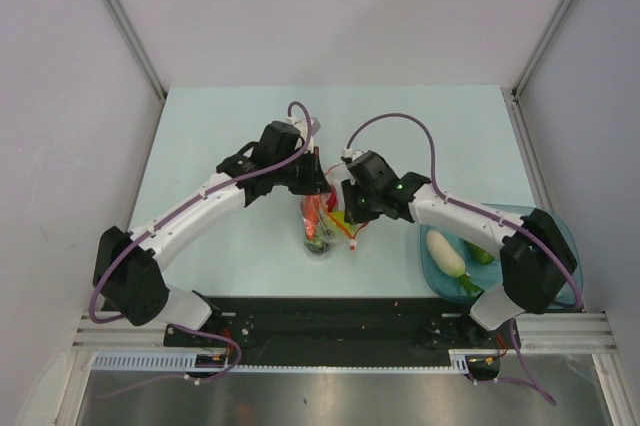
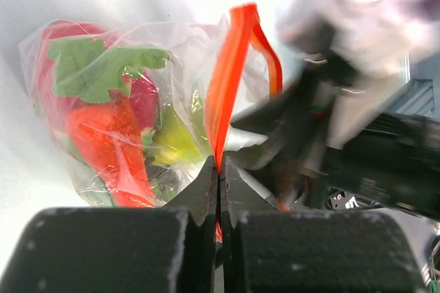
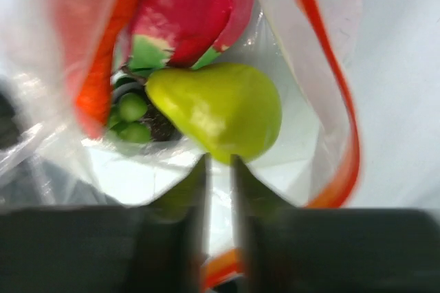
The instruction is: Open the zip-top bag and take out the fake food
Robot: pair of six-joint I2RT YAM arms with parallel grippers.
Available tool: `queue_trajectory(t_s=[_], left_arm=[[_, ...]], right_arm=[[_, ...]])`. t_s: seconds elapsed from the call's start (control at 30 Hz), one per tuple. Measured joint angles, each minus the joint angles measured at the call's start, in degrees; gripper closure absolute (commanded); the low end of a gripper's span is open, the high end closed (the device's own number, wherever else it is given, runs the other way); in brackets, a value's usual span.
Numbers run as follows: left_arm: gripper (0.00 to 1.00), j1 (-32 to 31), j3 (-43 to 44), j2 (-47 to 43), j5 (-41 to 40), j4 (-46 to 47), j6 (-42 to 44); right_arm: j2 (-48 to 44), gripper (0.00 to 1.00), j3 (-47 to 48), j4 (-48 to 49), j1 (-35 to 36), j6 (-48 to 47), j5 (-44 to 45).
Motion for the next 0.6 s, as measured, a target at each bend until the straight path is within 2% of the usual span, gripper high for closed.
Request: queue_trajectory(t_s=[0.17, 0.27, 0.3, 0.43, 0.47, 0.6], left_arm=[[1.00, 0.0, 0.0, 0.0, 0.0, 0.0, 0.0], [1.00, 0.0, 0.0, 0.0, 0.0, 0.1, 0.0], [1.00, 0.0, 0.0, 0.0, 0.0, 0.1, 0.0], [1.00, 0.0, 0.0, 0.0, 0.0, 0.1, 0.0], [1.00, 0.0, 0.0, 0.0, 0.0, 0.1, 0.0], [1.00, 0.0, 0.0, 0.0, 0.0, 0.1, 0.0]], right_arm=[[-5.9, 0.96, 0.0, -1.4, 0.0, 0.5, 1.4], [-8.1, 0.93, 0.0, -2.1, 0.0, 0.7, 2.0], [-8.6, 0.83, 0.0, -2.2, 0.0, 0.8, 2.0], [-8.9, 0.67, 0.0, -2.0, -0.5, 0.7, 0.9], [-8.4, 0.57, 0.0, -1.7, -0.7, 0.6, 0.3], [-4.0, 0.40, 0.0, 0.7, -1.2, -0.1, -1.7]])
